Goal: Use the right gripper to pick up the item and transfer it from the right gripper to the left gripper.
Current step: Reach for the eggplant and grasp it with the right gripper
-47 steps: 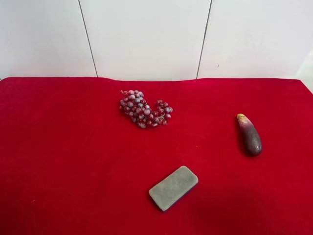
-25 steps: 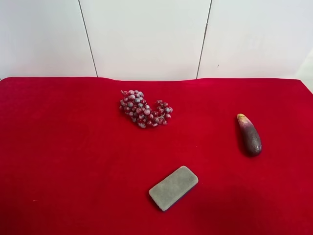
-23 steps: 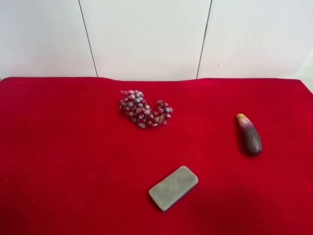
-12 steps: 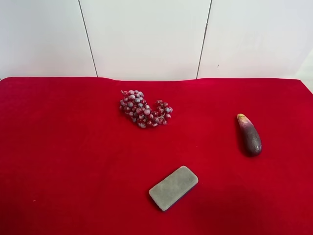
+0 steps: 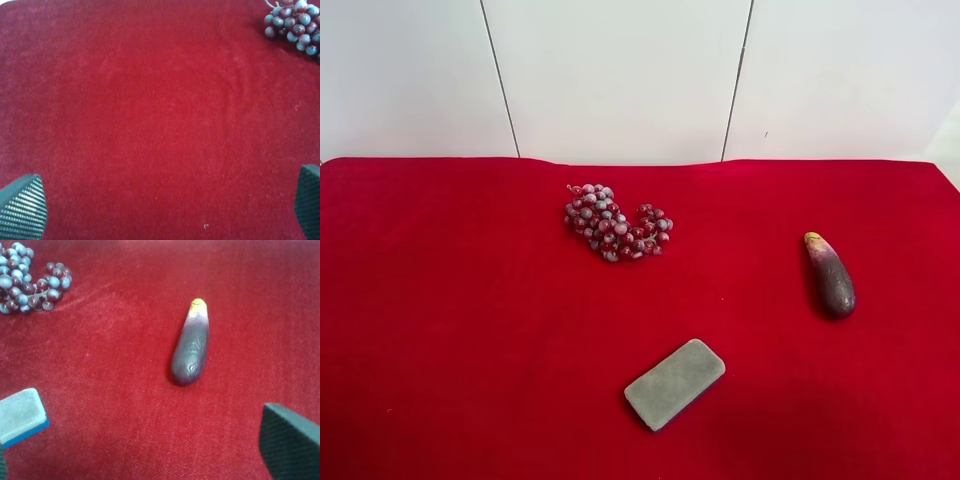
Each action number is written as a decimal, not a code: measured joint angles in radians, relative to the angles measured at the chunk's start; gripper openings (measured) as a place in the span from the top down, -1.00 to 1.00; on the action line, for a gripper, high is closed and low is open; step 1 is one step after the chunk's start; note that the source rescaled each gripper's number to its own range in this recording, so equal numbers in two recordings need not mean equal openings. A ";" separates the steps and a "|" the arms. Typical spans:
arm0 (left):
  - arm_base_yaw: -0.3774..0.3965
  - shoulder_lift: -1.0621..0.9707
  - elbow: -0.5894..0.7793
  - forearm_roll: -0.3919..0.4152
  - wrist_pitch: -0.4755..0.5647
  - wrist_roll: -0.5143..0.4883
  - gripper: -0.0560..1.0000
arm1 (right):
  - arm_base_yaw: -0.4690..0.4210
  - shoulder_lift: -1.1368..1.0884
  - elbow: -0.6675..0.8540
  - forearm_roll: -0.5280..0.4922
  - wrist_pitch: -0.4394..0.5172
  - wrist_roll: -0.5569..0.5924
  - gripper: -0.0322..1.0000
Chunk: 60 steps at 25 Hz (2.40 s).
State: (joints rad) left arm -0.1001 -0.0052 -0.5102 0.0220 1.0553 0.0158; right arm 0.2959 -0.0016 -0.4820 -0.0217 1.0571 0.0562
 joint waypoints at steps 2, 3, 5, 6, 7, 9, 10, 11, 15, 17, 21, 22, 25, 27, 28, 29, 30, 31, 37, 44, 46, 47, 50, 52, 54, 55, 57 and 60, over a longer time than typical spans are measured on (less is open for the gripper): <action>0.000 0.000 0.000 0.000 0.000 0.000 -1.00 | 0.000 0.000 0.000 0.000 0.000 0.000 -1.00; 0.000 0.000 0.000 0.000 0.000 0.000 -1.00 | 0.000 0.000 0.000 0.000 0.000 0.000 -1.00; 0.000 0.000 0.000 0.000 0.000 0.000 -1.00 | 0.000 0.000 0.000 0.000 0.000 0.000 -1.00; 0.000 0.000 0.000 0.000 0.000 0.000 -1.00 | 0.000 0.000 0.000 0.000 0.000 0.000 -1.00; 0.000 0.000 0.000 0.000 0.000 0.000 -1.00 | 0.000 0.000 0.000 0.000 0.000 0.000 -1.00; 0.000 0.000 0.000 0.000 0.000 0.000 -1.00 | 0.000 0.000 0.000 0.000 0.000 0.000 -1.00; 0.000 0.000 0.000 0.000 0.000 0.000 -1.00 | 0.000 0.000 0.000 0.000 0.000 0.000 -1.00; 0.000 0.000 0.000 0.000 0.000 0.000 -1.00 | 0.000 0.000 0.000 0.000 0.000 0.000 -1.00; 0.000 0.000 0.000 0.000 0.000 0.000 -1.00 | 0.000 0.000 0.000 0.000 0.000 0.000 -1.00; 0.000 0.000 0.000 0.000 0.000 0.000 -1.00 | 0.000 0.000 0.000 0.005 0.000 0.013 -1.00; 0.000 0.000 0.000 0.000 0.000 0.000 -1.00 | 0.000 0.053 0.000 0.036 0.000 0.025 -1.00; 0.000 0.000 0.000 0.000 0.000 0.000 -1.00 | 0.000 0.082 0.000 0.041 0.000 0.025 -1.00; 0.000 0.000 0.000 0.000 0.000 0.000 -1.00 | 0.000 0.181 0.000 0.045 -0.001 0.025 -1.00; 0.000 0.000 0.000 0.000 0.000 0.000 -1.00 | 0.000 0.253 0.000 0.045 -0.001 0.026 -1.00; 0.000 0.000 0.000 0.000 0.000 0.000 -1.00 | 0.000 0.293 0.000 0.045 -0.001 0.027 -1.00; 0.000 0.000 0.000 0.000 0.000 0.000 -1.00 | 0.000 0.332 0.000 0.045 -0.001 0.032 -1.00; 0.000 0.000 0.000 0.000 0.000 0.000 -1.00 | 0.000 0.373 0.000 0.045 -0.001 0.037 -1.00; 0.000 0.000 0.000 0.000 0.000 0.000 -1.00 | 0.000 0.405 0.000 0.043 -0.002 0.051 -1.00; 0.000 0.000 0.000 0.000 0.000 0.000 -1.00 | 0.000 0.610 -0.001 -0.028 -0.004 0.143 -1.00; 0.000 0.000 0.000 0.000 0.000 0.000 -1.00 | 0.000 0.764 -0.042 -0.167 -0.089 0.281 -1.00; 0.000 0.000 0.000 0.000 0.000 0.000 -1.00 | 0.000 0.811 -0.046 -0.185 -0.096 0.306 -1.00; 0.000 0.000 0.000 0.000 0.000 0.000 -1.00 | 0.000 0.839 -0.046 -0.191 -0.097 0.315 -1.00; 0.000 0.000 0.000 0.000 0.000 0.000 -1.00 | 0.000 0.920 -0.046 -0.208 -0.113 0.333 -1.00; 0.000 0.000 0.000 0.000 0.000 0.000 -1.00 | 0.000 0.975 -0.046 -0.212 -0.141 0.340 -1.00; 0.000 0.000 0.000 0.000 0.000 0.000 -1.00 | 0.000 1.020 -0.046 -0.214 -0.178 0.350 -1.00; 0.000 0.000 0.000 0.000 0.000 0.000 -1.00 | 0.000 1.044 -0.047 -0.214 -0.188 0.360 -1.00; 0.000 0.000 0.000 0.000 0.000 0.000 -1.00 | 0.000 1.083 -0.048 -0.220 -0.207 0.370 -1.00; 0.000 0.000 0.000 0.000 0.000 0.000 -1.00 | 0.000 1.129 -0.063 -0.235 -0.212 0.375 -1.00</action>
State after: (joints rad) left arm -0.1001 -0.0052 -0.5102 0.0220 1.0553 0.0158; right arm 0.2959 1.1277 -0.5452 -0.2572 0.8449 0.4313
